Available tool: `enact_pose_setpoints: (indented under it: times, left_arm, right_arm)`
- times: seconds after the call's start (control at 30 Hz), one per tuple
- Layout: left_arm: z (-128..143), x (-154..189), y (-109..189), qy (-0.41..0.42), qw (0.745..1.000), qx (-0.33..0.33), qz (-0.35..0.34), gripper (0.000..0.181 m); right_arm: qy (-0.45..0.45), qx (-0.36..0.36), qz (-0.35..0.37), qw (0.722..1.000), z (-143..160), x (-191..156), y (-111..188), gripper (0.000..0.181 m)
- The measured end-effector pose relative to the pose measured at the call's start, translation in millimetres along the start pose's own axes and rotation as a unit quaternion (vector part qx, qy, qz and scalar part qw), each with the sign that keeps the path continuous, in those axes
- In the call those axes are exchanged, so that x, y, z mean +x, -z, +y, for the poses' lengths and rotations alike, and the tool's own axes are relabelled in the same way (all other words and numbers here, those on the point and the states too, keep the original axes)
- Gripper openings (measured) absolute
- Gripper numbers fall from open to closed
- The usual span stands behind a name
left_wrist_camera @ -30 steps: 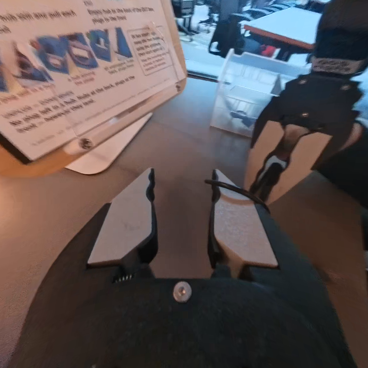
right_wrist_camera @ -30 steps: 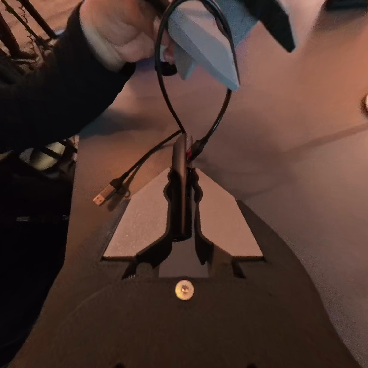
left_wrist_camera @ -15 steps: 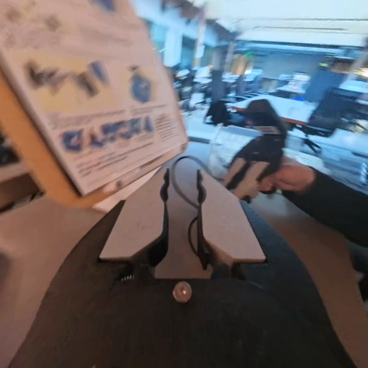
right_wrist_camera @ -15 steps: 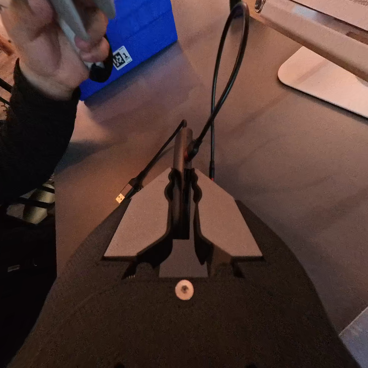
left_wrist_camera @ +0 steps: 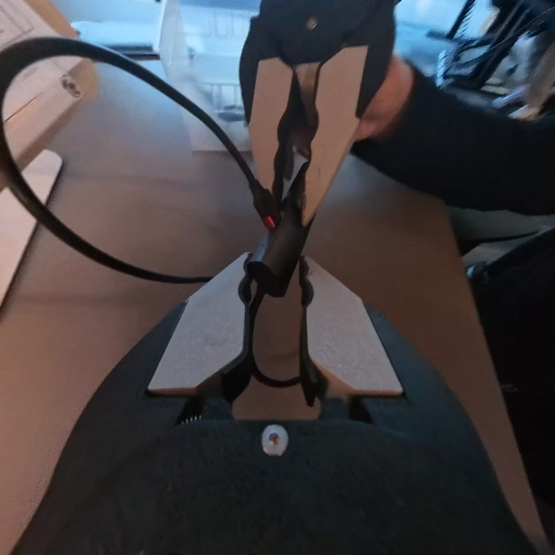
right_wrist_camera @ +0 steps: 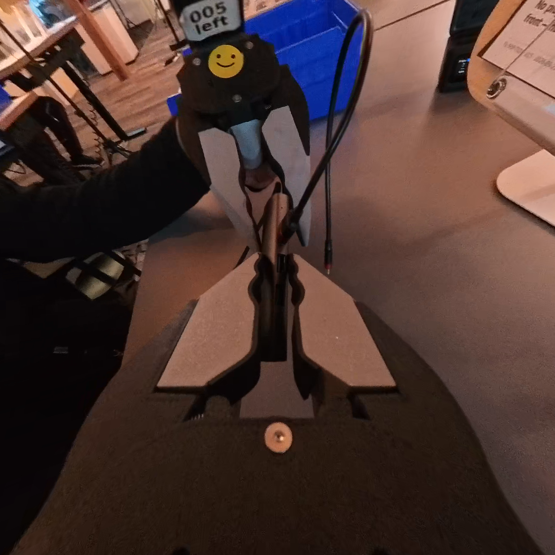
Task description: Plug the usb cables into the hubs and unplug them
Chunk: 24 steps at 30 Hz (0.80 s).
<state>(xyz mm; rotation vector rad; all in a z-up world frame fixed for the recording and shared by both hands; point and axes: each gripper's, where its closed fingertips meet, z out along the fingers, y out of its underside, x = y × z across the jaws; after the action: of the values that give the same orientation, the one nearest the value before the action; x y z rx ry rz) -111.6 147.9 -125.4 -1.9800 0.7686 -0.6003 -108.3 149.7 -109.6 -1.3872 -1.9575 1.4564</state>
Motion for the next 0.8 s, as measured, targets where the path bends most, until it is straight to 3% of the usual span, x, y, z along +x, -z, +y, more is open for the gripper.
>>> enact_pose_setpoints:
  times: [0.2, 0.27, 0.57, 0.8]
  left_arm:
    - [-23.4, 16.1, 7.9, 0.058, 0.992, 0.078, 0.079, 0.024]
    - [-23.3, 15.7, 7.8, 0.065, 0.991, 0.081, 0.082, 0.015]
    - [-21.5, 10.3, 8.5, 0.073, 0.992, 0.075, 0.069, 0.015]
    - [-26.9, 12.0, 9.4, 0.072, 0.991, 0.089, 0.072, 0.015]
  right_arm:
    - [0.021, 0.003, -0.021, 1.000, -2.2, -9.2, -0.8, 0.012]
    - [0.029, 0.004, -0.020, 0.999, -3.2, -11.3, -2.2, 0.012]
    - [0.014, 0.077, -0.017, 0.997, -22.9, -4.9, 11.5, 0.005]
    - [0.018, 0.072, -0.016, 0.997, -21.3, -5.3, 4.6, 0.007]
